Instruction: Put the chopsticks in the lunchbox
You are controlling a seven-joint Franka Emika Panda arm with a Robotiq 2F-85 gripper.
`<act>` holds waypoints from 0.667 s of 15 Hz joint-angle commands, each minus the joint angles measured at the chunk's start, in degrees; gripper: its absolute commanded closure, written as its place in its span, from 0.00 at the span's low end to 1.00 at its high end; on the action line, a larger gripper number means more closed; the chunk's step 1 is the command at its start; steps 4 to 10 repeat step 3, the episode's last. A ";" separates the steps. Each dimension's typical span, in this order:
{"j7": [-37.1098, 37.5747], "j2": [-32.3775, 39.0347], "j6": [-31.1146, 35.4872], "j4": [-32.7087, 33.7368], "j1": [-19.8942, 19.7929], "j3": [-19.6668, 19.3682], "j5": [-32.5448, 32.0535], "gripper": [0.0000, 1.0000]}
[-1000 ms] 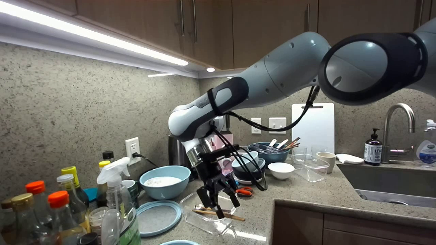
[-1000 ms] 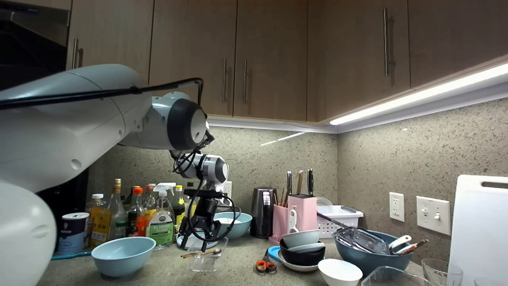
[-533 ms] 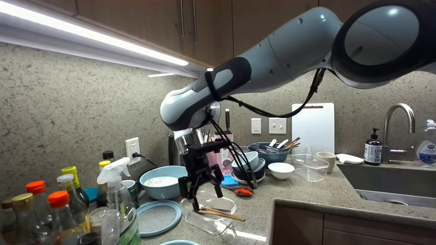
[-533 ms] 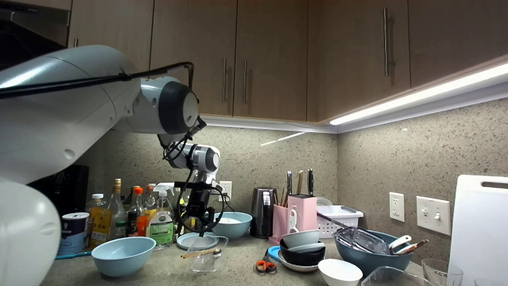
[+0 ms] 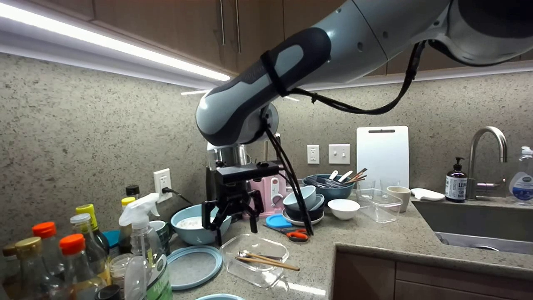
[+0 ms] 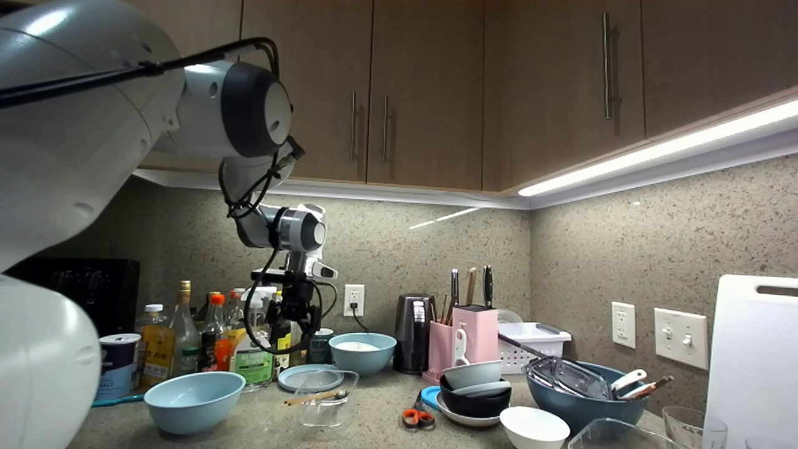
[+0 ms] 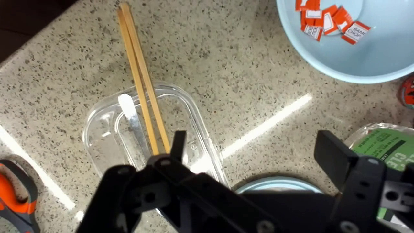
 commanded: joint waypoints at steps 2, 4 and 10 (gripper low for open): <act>0.04 0.69 -0.19 0.65 -0.04 -0.06 -0.01 0.00; 0.03 1.02 -0.18 0.80 -0.11 -0.13 -0.01 0.00; 0.03 1.02 -0.18 0.80 -0.11 -0.13 -0.01 0.00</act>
